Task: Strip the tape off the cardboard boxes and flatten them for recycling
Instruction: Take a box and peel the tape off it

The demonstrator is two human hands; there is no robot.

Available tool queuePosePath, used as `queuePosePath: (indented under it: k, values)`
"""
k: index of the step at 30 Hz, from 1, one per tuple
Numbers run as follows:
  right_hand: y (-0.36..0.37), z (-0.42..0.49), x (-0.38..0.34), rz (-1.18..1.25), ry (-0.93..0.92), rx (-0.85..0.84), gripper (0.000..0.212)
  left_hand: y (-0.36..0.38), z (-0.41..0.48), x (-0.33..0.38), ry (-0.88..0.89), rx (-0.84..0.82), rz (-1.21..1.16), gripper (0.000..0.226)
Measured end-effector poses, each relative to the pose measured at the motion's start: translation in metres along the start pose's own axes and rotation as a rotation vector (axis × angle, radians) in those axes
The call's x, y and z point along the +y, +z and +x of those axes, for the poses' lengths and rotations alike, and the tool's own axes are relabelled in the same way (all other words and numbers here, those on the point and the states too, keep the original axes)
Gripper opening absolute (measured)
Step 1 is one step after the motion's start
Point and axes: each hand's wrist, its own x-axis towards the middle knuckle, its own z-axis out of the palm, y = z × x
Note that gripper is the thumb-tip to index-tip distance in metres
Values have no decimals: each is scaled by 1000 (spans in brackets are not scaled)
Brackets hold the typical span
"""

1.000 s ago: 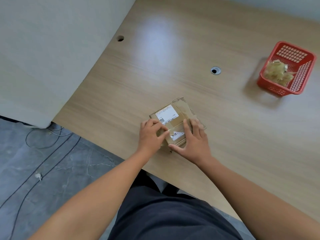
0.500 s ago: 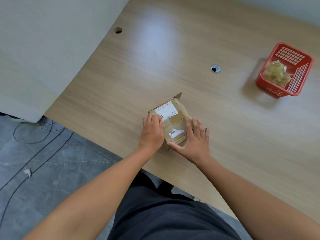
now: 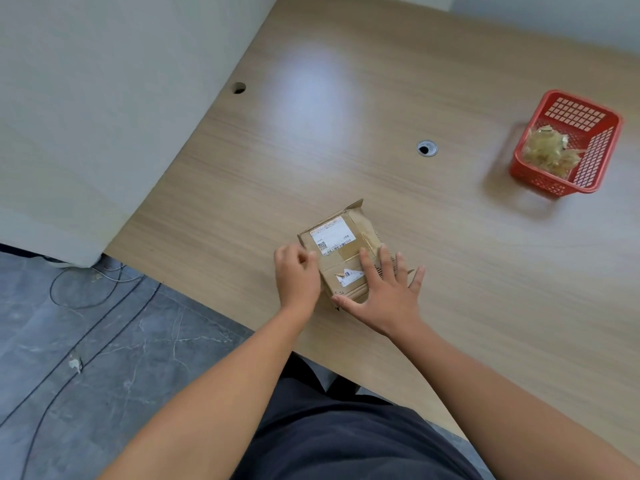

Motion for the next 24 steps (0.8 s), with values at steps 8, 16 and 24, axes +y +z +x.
queuePosePath:
  k: [8, 16, 24]
  values:
    - [-14, 3, -10, -13, 9, -8, 129, -17, -18, -19, -292, -425, -489, 41]
    - [-46, 7, 15, 580, 84, -1, 110, -26, -1, 26, 403, -492, 2, 38]
    - [-66, 1, 61, 1060, -30, -230, 40, 9, 15, 69, 702, -441, 232, 23]
